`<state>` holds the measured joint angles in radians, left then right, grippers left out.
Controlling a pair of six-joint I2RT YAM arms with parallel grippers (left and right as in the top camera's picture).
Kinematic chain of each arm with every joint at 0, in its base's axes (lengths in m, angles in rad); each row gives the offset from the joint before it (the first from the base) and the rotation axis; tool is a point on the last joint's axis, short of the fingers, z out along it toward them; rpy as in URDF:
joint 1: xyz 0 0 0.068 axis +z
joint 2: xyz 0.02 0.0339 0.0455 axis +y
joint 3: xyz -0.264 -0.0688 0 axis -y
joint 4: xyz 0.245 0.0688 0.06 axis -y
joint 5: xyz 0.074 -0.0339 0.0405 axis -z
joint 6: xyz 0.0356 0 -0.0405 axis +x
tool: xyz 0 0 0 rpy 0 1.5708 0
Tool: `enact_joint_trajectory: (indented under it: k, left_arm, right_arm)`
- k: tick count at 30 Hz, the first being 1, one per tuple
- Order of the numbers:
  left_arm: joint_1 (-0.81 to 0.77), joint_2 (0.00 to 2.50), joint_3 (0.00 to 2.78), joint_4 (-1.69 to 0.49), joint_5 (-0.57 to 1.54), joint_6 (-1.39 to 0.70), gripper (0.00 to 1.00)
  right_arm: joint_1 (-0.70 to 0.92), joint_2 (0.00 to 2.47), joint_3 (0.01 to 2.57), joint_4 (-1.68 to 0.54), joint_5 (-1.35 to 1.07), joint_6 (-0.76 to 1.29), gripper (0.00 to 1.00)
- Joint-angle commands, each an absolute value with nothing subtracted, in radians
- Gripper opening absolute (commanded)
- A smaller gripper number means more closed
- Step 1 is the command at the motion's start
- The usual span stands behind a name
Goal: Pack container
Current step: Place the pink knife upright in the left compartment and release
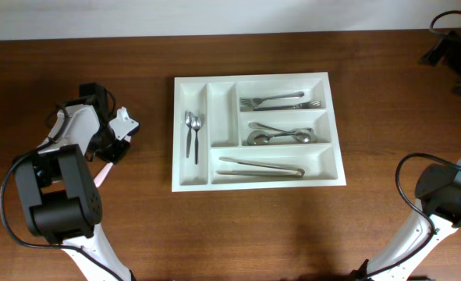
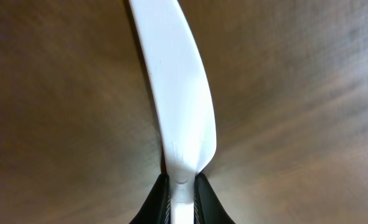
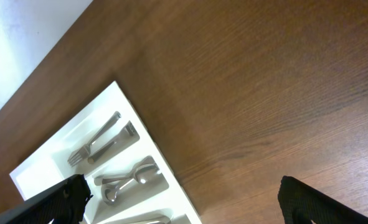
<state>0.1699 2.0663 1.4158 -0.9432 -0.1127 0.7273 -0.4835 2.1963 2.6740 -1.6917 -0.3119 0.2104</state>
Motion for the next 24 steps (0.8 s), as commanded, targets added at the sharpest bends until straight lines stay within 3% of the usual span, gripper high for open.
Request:
enact_joint_trajectory:
  k: [1,8,11,16,24]
  left_arm:
    - [0.152,2.022,1.468,-0.993,-0.138,0.683,0.02]
    - [0.066,1.898,1.684,-1.068,-0.044,0.529,0.02]
    - [-0.003,1.869,1.744,-1.063,0.035,0.387,0.02]
    - [-0.128,1.884,1.752,-0.994,0.196,-0.099,0.02]
    - [-0.281,1.997,1.752,-0.809,0.195,-0.318,0.02]
  right_arm:
    - [-0.478,2.202,2.670,-1.699,-0.303,0.215,0.99]
    - [-0.478,2.202,2.670,-1.699,-0.304,0.215,0.99]
    - [-0.478,2.202,2.670,-1.699,-0.315,0.216,0.99]
    - [-0.478,2.202,2.670,-1.699,-0.330,0.216,0.99]
    - [-0.478,2.202,2.670,-1.699,-0.330,0.215,0.99]
